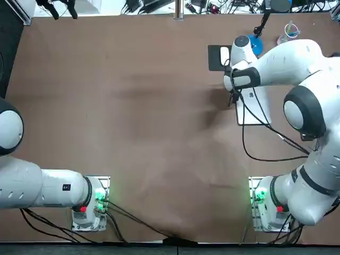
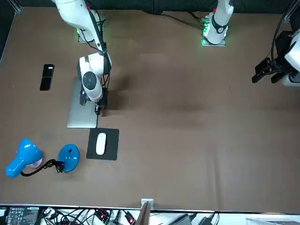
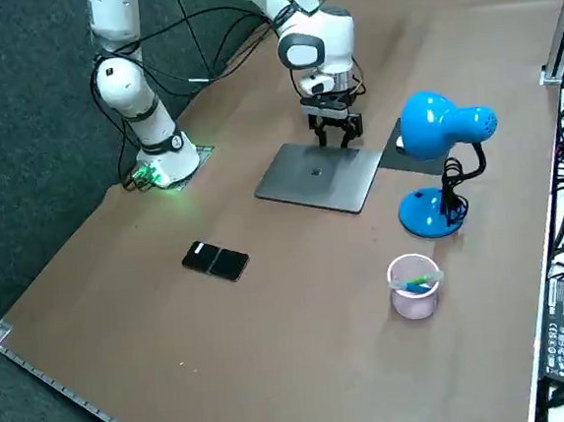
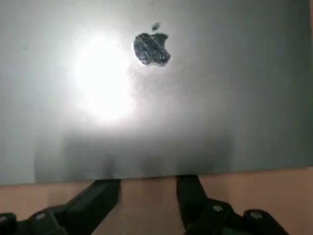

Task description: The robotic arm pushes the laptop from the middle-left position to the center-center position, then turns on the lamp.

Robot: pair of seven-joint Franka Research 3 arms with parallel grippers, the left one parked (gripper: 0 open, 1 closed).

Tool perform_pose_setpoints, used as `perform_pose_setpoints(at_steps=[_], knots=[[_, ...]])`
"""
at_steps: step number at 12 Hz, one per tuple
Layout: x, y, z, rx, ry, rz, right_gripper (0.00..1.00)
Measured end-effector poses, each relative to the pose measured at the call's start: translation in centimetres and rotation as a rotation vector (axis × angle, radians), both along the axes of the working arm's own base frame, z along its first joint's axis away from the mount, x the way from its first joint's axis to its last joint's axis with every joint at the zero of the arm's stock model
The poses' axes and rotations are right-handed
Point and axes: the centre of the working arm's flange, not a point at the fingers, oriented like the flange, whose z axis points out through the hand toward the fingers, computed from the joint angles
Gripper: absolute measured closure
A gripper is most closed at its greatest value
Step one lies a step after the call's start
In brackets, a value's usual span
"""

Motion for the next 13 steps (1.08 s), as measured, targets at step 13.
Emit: perform_pose_setpoints(at_steps=[13], knots=[[1.5,2.2,5.5,0.045,0.056,0.205,0.20]])
